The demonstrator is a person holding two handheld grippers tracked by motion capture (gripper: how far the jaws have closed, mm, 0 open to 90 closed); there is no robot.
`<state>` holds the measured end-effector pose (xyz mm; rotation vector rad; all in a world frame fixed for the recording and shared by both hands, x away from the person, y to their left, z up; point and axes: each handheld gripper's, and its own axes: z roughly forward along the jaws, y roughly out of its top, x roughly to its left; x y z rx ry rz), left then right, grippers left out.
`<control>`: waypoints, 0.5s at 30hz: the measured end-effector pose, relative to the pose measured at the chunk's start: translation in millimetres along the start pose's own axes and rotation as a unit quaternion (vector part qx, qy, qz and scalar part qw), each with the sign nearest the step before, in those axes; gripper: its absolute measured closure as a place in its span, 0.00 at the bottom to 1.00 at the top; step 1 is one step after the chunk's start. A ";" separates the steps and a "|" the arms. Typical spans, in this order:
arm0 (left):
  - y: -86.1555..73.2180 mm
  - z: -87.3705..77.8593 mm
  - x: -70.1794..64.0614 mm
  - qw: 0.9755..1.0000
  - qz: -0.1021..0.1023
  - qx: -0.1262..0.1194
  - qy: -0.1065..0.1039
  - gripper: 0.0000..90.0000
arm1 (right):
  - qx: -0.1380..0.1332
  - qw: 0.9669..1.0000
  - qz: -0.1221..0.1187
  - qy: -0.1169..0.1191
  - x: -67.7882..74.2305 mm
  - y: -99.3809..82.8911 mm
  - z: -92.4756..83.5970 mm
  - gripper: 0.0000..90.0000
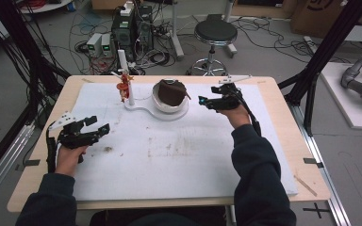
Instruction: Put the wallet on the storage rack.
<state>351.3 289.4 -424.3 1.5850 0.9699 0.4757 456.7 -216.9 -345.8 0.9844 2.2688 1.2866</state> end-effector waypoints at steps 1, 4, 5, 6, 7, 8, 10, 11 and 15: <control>0.0 0.2 -0.1 1.000 0.001 0.001 0.000 0.25 | -0.004 1.000 0.001 -0.005 0.9 -5.9 -5.5 0.28; 0.2 0.9 -1.0 1.000 -0.015 0.003 0.002 0.22 | 0.000 1.000 0.006 -0.011 2.6 -18.1 -16.3 0.28; 0.2 1.3 -0.7 1.000 -0.025 0.003 0.000 0.20 | -0.003 1.000 0.003 -0.015 4.0 -25.1 -22.1 0.28; 0.3 1.5 -1.2 1.000 -0.026 0.001 0.001 0.20 | -0.005 1.000 0.006 -0.014 5.9 -32.6 -27.5 0.28; 0.7 1.6 -1.9 1.000 -0.025 -0.002 0.003 0.20 | -0.006 1.000 0.003 -0.016 7.6 -40.0 -31.8 0.28; 1.4 1.6 -2.0 1.000 -0.024 -0.004 0.006 0.20 | -0.002 1.000 -0.001 -0.021 9.5 -47.1 -36.2 0.27; 2.8 2.1 -3.5 1.000 -0.022 -0.013 0.007 0.20 | -0.003 1.000 -0.002 -0.026 13.4 -59.8 -43.4 0.27; 3.9 2.5 -5.3 1.000 -0.016 -0.015 0.011 0.20 | -0.007 0.999 -0.001 -0.034 16.4 -71.4 -49.8 0.25; 5.4 4.2 -9.6 1.000 -0.002 -0.015 0.011 0.20 | -0.021 0.999 0.000 -0.045 17.3 -83.0 -58.9 0.24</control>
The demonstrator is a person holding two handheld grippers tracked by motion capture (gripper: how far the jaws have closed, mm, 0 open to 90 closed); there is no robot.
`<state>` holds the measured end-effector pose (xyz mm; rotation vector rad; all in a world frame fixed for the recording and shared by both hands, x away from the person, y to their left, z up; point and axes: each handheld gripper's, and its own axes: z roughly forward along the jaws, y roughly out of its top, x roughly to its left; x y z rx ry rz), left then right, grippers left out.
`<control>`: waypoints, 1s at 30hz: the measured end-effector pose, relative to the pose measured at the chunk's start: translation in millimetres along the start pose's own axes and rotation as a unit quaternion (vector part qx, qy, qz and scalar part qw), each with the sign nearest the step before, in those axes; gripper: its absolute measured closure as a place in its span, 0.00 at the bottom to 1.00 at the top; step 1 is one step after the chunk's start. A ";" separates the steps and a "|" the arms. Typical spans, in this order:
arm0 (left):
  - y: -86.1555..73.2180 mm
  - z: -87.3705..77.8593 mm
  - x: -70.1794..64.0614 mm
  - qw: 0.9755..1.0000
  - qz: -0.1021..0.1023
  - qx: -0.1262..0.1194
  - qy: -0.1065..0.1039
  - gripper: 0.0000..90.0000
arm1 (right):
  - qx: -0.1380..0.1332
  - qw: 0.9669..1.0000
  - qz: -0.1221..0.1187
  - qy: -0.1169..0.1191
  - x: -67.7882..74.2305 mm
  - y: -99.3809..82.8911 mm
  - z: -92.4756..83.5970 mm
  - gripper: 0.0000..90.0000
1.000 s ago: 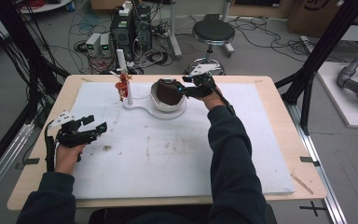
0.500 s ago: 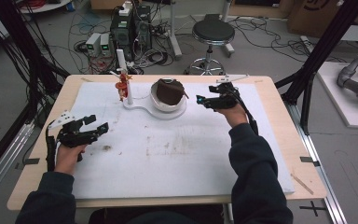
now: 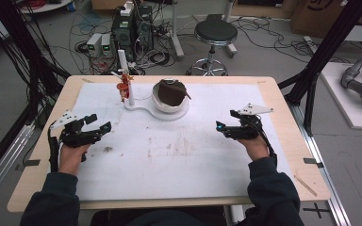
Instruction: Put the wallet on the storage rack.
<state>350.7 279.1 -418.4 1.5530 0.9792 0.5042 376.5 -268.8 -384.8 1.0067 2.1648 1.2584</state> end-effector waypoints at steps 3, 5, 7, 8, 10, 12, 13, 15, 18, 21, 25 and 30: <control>0.6 1.4 -3.0 1.000 0.009 -0.001 0.001 0.20 | -0.017 1.000 0.003 -0.010 -1.0 -9.0 -8.2 0.24; 0.7 2.0 -4.2 1.000 0.009 -0.002 -0.001 0.20 | -0.022 1.000 0.005 -0.021 -4.3 -15.0 -16.9 0.24; 1.1 1.1 -4.8 1.000 0.014 -0.001 0.000 0.20 | -0.029 0.999 0.006 -0.025 -5.3 -18.8 -22.8 0.24; 1.5 0.5 -5.1 1.000 0.014 -0.002 0.000 0.20 | -0.029 0.999 0.006 -0.025 -5.3 -18.8 -22.8 0.24; 2.1 -0.7 -5.9 1.000 0.012 -0.006 -0.004 0.20 | -0.033 0.999 0.004 -0.030 -5.3 -22.4 -27.7 0.24; 2.0 -1.0 -5.9 1.000 0.014 -0.003 -0.005 0.20 | -0.032 0.999 0.005 -0.033 -4.8 -22.4 -28.3 0.24; 2.0 -1.0 -6.2 1.000 0.015 -0.002 -0.007 0.20 | -0.032 0.999 0.004 -0.035 -3.7 -22.1 -28.6 0.24; 2.1 -0.8 -7.2 1.000 0.015 -0.003 -0.009 0.20 | -0.032 0.999 0.001 -0.037 -0.4 -22.1 -28.4 0.24; 2.3 -1.1 -7.7 1.000 0.014 -0.005 -0.012 0.20 | -0.028 0.999 0.004 -0.038 1.8 -22.9 -28.1 0.24; 2.6 -1.4 -4.4 1.000 0.008 -0.013 -0.004 0.20 | -0.030 0.999 0.009 -0.041 1.3 -23.8 -29.1 0.24; 3.4 -1.6 -0.8 1.000 -0.001 -0.021 0.002 0.21 | -0.026 0.999 0.015 -0.040 -0.1 -27.1 -28.5 0.24; 2.5 -0.2 1.4 1.000 -0.005 -0.018 0.006 0.21 | -0.020 0.999 0.014 -0.038 -1.6 -29.5 -26.3 0.24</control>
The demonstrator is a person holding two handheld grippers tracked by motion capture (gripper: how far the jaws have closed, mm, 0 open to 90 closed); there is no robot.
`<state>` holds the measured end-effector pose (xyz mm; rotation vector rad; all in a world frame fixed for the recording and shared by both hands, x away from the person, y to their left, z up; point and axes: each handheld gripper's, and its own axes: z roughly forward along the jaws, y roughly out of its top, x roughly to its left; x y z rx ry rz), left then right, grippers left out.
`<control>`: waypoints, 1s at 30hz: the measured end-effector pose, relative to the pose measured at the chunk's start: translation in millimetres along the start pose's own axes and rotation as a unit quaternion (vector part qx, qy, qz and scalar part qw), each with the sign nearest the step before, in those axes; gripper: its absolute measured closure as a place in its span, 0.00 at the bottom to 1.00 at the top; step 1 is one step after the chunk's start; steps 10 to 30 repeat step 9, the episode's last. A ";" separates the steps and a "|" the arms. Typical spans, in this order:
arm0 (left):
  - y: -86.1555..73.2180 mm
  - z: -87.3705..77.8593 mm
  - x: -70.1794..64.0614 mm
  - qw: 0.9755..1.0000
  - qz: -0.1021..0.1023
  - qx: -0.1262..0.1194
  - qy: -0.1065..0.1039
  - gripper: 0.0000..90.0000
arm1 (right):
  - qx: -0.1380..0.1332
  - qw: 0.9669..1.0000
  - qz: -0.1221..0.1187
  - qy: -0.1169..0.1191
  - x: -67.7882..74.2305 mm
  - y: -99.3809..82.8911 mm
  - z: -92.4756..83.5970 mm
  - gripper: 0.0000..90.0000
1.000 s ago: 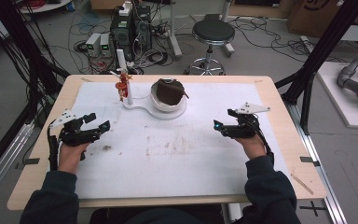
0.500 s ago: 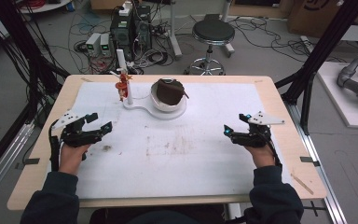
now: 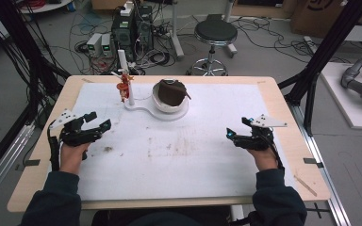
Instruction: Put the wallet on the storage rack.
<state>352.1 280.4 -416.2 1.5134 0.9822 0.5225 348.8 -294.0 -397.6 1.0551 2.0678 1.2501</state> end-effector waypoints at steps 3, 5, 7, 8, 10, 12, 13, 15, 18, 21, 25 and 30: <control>0.1 0.0 -0.7 1.000 0.002 0.002 -0.001 0.21 | 0.000 1.000 0.000 -0.001 0.0 0.0 -0.2 0.24; -0.3 0.7 -1.4 1.000 0.001 0.003 -0.004 0.21 | 0.001 1.000 0.001 -0.001 -0.1 0.1 -0.5 0.24; -0.4 1.1 -1.7 1.000 0.002 0.004 -0.004 0.21 | 0.003 1.000 0.003 -0.002 -0.3 0.1 -0.9 0.24; -0.4 1.3 -1.9 1.000 0.001 0.004 -0.004 0.21 | 0.002 1.000 0.004 -0.001 -0.3 0.1 -0.9 0.24; -0.5 1.7 -2.1 1.000 0.001 0.003 -0.004 0.21 | 0.000 1.000 0.003 -0.002 -0.6 0.1 -0.7 0.24; -0.5 1.7 -2.1 1.000 0.001 0.003 -0.004 0.21 | 0.000 1.000 0.003 -0.002 -0.6 0.1 -0.7 0.24; -0.5 1.7 -2.1 1.000 0.001 0.003 -0.004 0.21 | 0.000 1.000 0.003 -0.002 -0.6 0.1 -0.7 0.24; -0.5 1.7 -2.1 1.000 0.001 0.003 -0.004 0.21 | 0.000 1.000 0.003 -0.002 -0.6 0.1 -0.7 0.24; -0.5 1.7 -2.1 1.000 0.001 0.003 -0.004 0.21 | 0.000 1.000 0.003 -0.002 -0.6 0.1 -0.7 0.24; -0.5 1.7 -2.1 1.000 0.001 0.003 -0.004 0.21 | 0.000 1.000 0.003 -0.002 -0.6 0.1 -0.7 0.24; -0.5 1.7 -2.1 1.000 0.001 0.003 -0.004 0.21 | 0.000 1.000 0.003 -0.002 -0.6 0.1 -0.7 0.24; -0.5 1.7 -2.1 1.000 0.001 0.003 -0.004 0.21 | 0.000 1.000 0.003 -0.002 -0.6 0.1 -0.7 0.24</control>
